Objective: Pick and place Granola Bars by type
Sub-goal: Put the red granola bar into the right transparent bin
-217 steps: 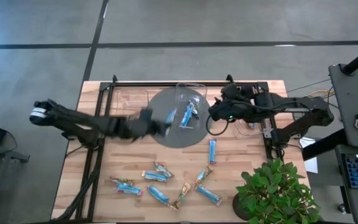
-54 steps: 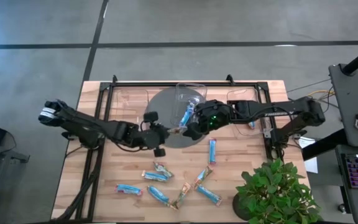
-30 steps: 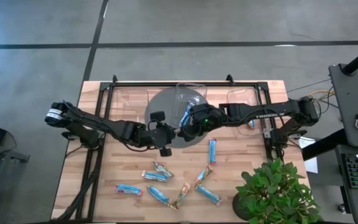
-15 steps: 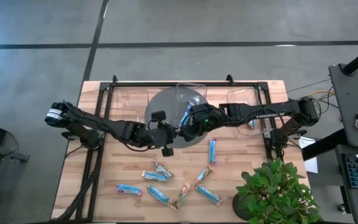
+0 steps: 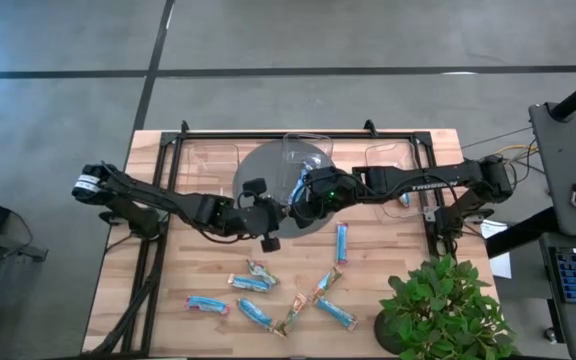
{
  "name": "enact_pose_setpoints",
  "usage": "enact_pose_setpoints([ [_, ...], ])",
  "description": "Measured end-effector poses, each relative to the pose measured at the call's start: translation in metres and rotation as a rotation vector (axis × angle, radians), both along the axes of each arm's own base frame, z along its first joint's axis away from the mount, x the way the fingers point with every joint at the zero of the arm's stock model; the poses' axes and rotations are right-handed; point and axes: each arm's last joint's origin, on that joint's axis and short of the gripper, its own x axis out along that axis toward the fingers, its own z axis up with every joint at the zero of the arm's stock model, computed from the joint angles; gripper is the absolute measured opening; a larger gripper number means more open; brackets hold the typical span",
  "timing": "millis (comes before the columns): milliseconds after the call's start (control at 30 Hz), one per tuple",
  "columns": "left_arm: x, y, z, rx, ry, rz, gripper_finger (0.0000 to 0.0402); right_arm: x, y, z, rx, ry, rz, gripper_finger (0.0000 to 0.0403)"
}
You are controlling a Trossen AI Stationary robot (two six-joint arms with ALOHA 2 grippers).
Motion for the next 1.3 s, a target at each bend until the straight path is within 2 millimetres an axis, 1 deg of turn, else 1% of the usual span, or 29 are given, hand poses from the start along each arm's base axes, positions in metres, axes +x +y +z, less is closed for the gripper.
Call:
enact_pose_setpoints([
  [167, -0.001, 0.000, -0.001, -0.035, -0.009, 0.023, 0.0061, 0.000, 0.000, 0.000, -0.005, 0.001, 0.003, 0.0076],
  [233, -0.001, -0.001, -0.001, -0.034, -0.004, 0.024, 0.0070, -0.001, 0.000, 0.000, -0.009, 0.003, 0.006, 0.0074],
  [400, -0.003, 0.000, -0.002, -0.009, 0.010, 0.048, 0.0119, -0.001, -0.001, 0.000, -0.021, 0.005, -0.001, 0.0073],
  [567, -0.010, 0.005, -0.006, 0.065, 0.030, 0.230, 0.0170, -0.004, -0.002, 0.000, -0.066, 0.028, -0.031, 0.0072],
  [633, -0.016, 0.007, -0.008, 0.058, 0.061, 0.266, 0.0179, -0.011, -0.005, -0.003, -0.121, 0.102, -0.061, 0.0072],
  [733, -0.025, 0.008, -0.012, 0.020, 0.102, 0.312, 0.0183, -0.028, -0.010, -0.006, -0.239, 0.263, -0.132, 0.0072],
  [800, -0.032, 0.006, -0.016, -0.002, 0.149, 0.342, 0.0183, -0.042, -0.013, -0.006, -0.324, 0.383, -0.176, 0.0072],
  [900, -0.039, 0.004, -0.020, -0.027, 0.180, 0.384, 0.0183, -0.066, -0.018, 0.000, -0.447, 0.569, -0.254, 0.0072],
  [967, -0.041, 0.001, -0.022, -0.041, 0.186, 0.400, 0.0183, -0.084, -0.024, 0.002, -0.495, 0.710, -0.312, 0.0072],
  [1033, -0.043, -0.002, -0.023, -0.052, 0.182, 0.406, 0.0183, -0.099, -0.030, 0.001, -0.505, 0.850, -0.353, 0.0072],
  [1100, -0.043, -0.004, -0.024, -0.052, 0.182, 0.401, 0.0183, -0.110, -0.038, -0.003, -0.495, 0.965, -0.363, 0.0072],
  [1233, -0.045, -0.004, -0.028, -0.052, 0.192, 0.402, 0.0183, -0.116, -0.053, -0.021, -0.407, 1.038, -0.301, 0.0072],
  [1300, -0.046, -0.004, -0.030, -0.052, 0.199, 0.403, 0.0183, -0.120, -0.063, -0.032, -0.356, 1.076, -0.298, 0.0072],
])
